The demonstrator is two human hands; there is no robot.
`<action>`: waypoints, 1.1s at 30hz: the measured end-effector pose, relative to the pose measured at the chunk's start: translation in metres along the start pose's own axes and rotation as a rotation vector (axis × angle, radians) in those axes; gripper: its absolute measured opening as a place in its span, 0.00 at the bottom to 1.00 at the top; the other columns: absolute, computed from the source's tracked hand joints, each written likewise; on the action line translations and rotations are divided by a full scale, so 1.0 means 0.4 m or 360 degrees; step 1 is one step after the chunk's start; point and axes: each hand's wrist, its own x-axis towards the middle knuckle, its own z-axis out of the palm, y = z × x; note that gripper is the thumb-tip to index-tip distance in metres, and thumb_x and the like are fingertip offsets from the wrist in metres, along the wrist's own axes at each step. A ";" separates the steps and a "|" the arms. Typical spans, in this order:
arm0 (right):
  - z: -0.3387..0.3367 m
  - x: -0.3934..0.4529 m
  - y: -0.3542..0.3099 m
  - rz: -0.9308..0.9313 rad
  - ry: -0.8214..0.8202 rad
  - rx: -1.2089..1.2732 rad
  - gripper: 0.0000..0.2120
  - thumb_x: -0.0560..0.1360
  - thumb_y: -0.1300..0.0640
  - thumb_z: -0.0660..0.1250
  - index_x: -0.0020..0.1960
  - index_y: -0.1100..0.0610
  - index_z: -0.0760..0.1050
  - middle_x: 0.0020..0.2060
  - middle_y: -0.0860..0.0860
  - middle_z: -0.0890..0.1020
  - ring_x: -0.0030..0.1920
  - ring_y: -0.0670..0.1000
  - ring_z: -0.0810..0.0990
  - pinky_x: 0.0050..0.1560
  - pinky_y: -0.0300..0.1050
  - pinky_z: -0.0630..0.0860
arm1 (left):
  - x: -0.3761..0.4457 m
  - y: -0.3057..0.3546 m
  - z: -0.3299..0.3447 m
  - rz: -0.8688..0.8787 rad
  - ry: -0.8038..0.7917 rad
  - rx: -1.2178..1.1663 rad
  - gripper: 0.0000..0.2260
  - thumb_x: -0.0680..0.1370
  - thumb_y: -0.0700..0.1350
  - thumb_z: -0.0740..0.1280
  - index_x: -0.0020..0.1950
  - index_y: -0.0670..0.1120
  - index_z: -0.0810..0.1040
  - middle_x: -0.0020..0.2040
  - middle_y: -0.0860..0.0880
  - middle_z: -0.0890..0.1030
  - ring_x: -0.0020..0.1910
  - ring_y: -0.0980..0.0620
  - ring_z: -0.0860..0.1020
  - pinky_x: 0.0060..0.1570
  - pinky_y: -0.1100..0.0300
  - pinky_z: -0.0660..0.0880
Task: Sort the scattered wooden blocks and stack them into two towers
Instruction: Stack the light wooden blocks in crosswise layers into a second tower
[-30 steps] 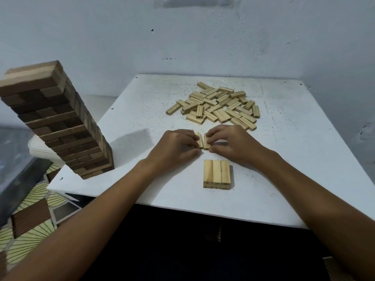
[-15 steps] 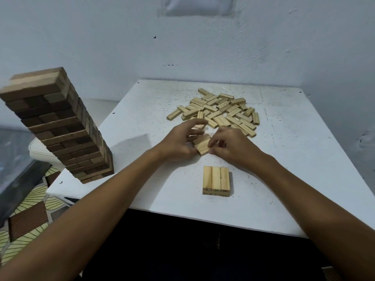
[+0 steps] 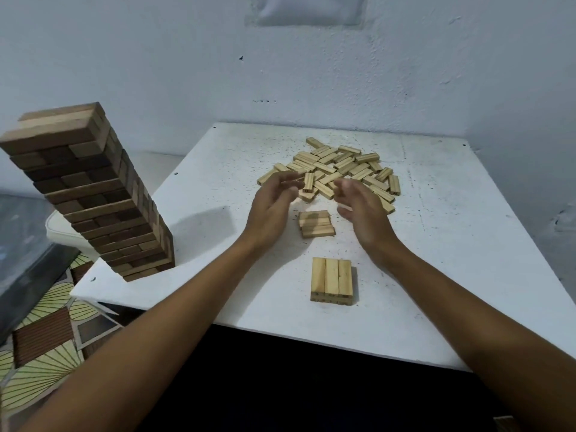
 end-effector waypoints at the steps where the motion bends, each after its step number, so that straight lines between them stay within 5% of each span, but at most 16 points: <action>1: 0.005 0.000 -0.004 0.0073 -0.0037 0.0171 0.21 0.83 0.46 0.52 0.70 0.55 0.69 0.67 0.52 0.74 0.69 0.50 0.71 0.70 0.51 0.68 | -0.012 0.001 0.009 -0.0130 0.0055 -0.0152 0.12 0.81 0.46 0.59 0.64 0.51 0.73 0.61 0.49 0.79 0.62 0.57 0.76 0.64 0.57 0.71; 4: 0.012 -0.002 -0.003 0.0125 -0.0164 0.0458 0.29 0.80 0.39 0.46 0.77 0.51 0.56 0.77 0.52 0.59 0.77 0.50 0.57 0.75 0.50 0.55 | -0.044 0.014 0.044 -0.0335 0.0035 -0.0615 0.22 0.80 0.57 0.56 0.74 0.54 0.63 0.71 0.52 0.70 0.67 0.60 0.69 0.61 0.66 0.67; 7: 0.023 -0.003 0.007 0.0148 -0.0298 0.0561 0.53 0.62 0.21 0.55 0.79 0.46 0.49 0.79 0.50 0.51 0.78 0.48 0.49 0.76 0.50 0.48 | -0.057 0.025 0.073 -0.0338 -0.0004 -0.0728 0.24 0.84 0.56 0.47 0.79 0.53 0.51 0.79 0.51 0.56 0.77 0.56 0.55 0.66 0.62 0.56; 10: 0.036 -0.001 0.006 0.0139 -0.0398 0.0618 0.62 0.53 0.17 0.59 0.79 0.44 0.44 0.79 0.48 0.46 0.78 0.45 0.44 0.76 0.51 0.42 | -0.054 0.033 0.089 -0.0308 -0.0018 -0.0748 0.24 0.84 0.55 0.43 0.80 0.52 0.46 0.80 0.52 0.48 0.78 0.58 0.49 0.71 0.59 0.48; 13: 0.047 -0.002 0.004 0.0134 -0.0416 0.0628 0.62 0.55 0.17 0.59 0.79 0.45 0.42 0.79 0.46 0.44 0.77 0.43 0.43 0.75 0.47 0.41 | -0.054 0.037 0.100 -0.0315 -0.0010 -0.0729 0.24 0.85 0.55 0.43 0.80 0.51 0.46 0.80 0.54 0.47 0.77 0.59 0.49 0.70 0.60 0.47; 15: 0.048 -0.004 0.003 0.0136 -0.0392 0.0655 0.53 0.64 0.21 0.57 0.79 0.46 0.43 0.79 0.46 0.45 0.77 0.43 0.44 0.76 0.47 0.41 | -0.052 0.036 0.100 -0.0335 -0.0020 -0.0721 0.24 0.84 0.56 0.43 0.80 0.52 0.46 0.80 0.53 0.48 0.77 0.59 0.49 0.72 0.59 0.47; 18: 0.038 -0.003 0.002 0.0156 -0.0249 0.0469 0.32 0.79 0.43 0.59 0.79 0.47 0.50 0.78 0.48 0.55 0.77 0.47 0.53 0.74 0.47 0.53 | -0.050 0.032 0.079 -0.0362 -0.0057 -0.0538 0.26 0.81 0.59 0.53 0.78 0.55 0.52 0.79 0.53 0.55 0.76 0.57 0.55 0.73 0.56 0.53; 20: 0.014 0.001 0.008 0.0025 -0.0166 0.0104 0.29 0.78 0.57 0.65 0.76 0.49 0.59 0.74 0.50 0.66 0.73 0.49 0.65 0.68 0.47 0.65 | -0.046 0.027 0.046 -0.0266 -0.0015 -0.0172 0.23 0.79 0.52 0.63 0.74 0.54 0.62 0.72 0.53 0.66 0.71 0.57 0.64 0.71 0.54 0.61; 22: -0.020 0.009 0.023 -0.0153 -0.0193 -0.0230 0.30 0.75 0.63 0.69 0.73 0.50 0.65 0.66 0.50 0.74 0.67 0.47 0.71 0.60 0.46 0.73 | -0.042 0.017 0.004 -0.0153 -0.0022 0.0140 0.25 0.72 0.47 0.69 0.69 0.52 0.68 0.65 0.52 0.74 0.65 0.58 0.71 0.65 0.55 0.69; 25: -0.063 0.025 0.037 -0.0206 -0.0439 -0.0554 0.36 0.70 0.62 0.74 0.74 0.46 0.64 0.61 0.47 0.76 0.61 0.46 0.74 0.49 0.40 0.72 | -0.039 -0.005 -0.039 -0.0092 -0.0291 0.0522 0.34 0.64 0.51 0.72 0.70 0.54 0.69 0.61 0.51 0.77 0.62 0.57 0.74 0.58 0.61 0.73; 29: -0.076 0.041 0.038 -0.0201 -0.0632 -0.0757 0.44 0.67 0.59 0.77 0.75 0.42 0.59 0.63 0.48 0.76 0.62 0.46 0.73 0.47 0.36 0.70 | -0.034 -0.034 -0.051 -0.0112 -0.0399 0.0746 0.36 0.61 0.55 0.74 0.67 0.68 0.64 0.60 0.58 0.76 0.65 0.50 0.71 0.60 0.51 0.74; 33: -0.069 0.045 0.035 -0.0198 -0.0641 -0.0797 0.46 0.67 0.60 0.77 0.77 0.43 0.57 0.62 0.49 0.77 0.64 0.47 0.73 0.46 0.32 0.69 | -0.018 -0.032 -0.049 -0.0048 -0.0389 0.0803 0.35 0.61 0.56 0.74 0.66 0.65 0.66 0.56 0.61 0.79 0.63 0.52 0.73 0.63 0.49 0.72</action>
